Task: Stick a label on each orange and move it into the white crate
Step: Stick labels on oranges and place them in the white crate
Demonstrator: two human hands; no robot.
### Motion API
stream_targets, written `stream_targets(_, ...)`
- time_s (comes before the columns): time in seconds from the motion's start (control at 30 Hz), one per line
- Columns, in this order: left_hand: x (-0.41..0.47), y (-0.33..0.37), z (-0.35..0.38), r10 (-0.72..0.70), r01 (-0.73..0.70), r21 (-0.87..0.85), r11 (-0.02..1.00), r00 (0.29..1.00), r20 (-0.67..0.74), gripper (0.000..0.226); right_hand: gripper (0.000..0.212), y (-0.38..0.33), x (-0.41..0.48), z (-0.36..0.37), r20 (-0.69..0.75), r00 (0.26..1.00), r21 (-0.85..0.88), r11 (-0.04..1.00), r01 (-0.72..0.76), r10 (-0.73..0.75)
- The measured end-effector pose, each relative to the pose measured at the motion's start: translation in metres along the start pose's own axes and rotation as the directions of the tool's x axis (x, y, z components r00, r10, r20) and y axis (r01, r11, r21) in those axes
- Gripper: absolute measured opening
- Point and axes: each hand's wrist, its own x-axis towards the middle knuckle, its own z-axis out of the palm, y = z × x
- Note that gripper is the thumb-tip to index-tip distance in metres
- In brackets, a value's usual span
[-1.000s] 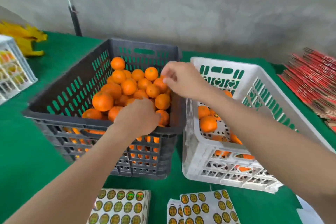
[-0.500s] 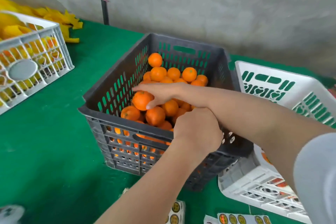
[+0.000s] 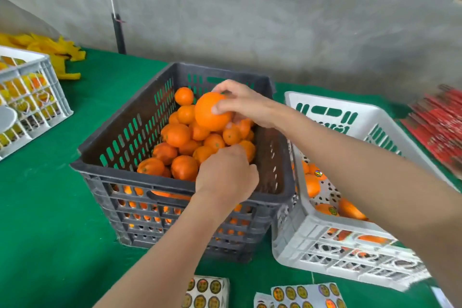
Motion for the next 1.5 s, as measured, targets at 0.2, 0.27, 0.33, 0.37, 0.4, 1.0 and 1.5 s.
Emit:
stream_targets(0.2,-0.007,-0.002,-0.005,0.073,-0.155,-0.251,0.956,0.949,-0.307,0.016,0.045,0.013,-0.118,-0.044,0.057,0.996,0.506,0.862,0.025,-0.062)
stream_targets(0.27,-0.016,-0.002,-0.008,0.108,-0.259,-0.299,0.919,0.892,-0.439,0.017,0.062,0.025,-0.153,-0.043,0.115,0.991,0.498,0.867,0.000,-0.066)
stream_targets(0.33,-0.037,0.007,-0.006,0.129,-0.351,-0.344,0.871,0.838,-0.530,0.014,0.056,0.042,-0.187,-0.035,0.153,0.987,0.512,0.858,-0.035,-0.051)
stream_targets(0.37,-0.051,0.012,-0.002,0.141,-0.384,-0.373,0.844,0.831,-0.538,0.011,0.049,0.051,-0.201,-0.028,0.162,0.987,0.508,0.859,-0.068,-0.017)
stream_targets(0.4,-0.067,0.018,0.005,0.158,-0.406,-0.410,0.817,0.841,-0.517,0.008,0.045,0.061,-0.214,-0.021,0.159,0.986,0.498,0.859,-0.119,0.045)
stream_targets(1.0,-0.157,0.002,0.122,-0.211,0.649,-0.732,0.207,0.761,0.614,0.065,0.044,0.229,-0.280,0.082,-0.019,0.905,-0.364,0.840,-0.402,0.425)
stream_targets(1.5,-0.172,-0.007,0.137,-0.006,0.751,-0.647,0.132,0.653,0.757,0.094,0.034,0.225,-0.271,0.090,-0.233,0.955,-0.201,0.952,-0.233,0.184)
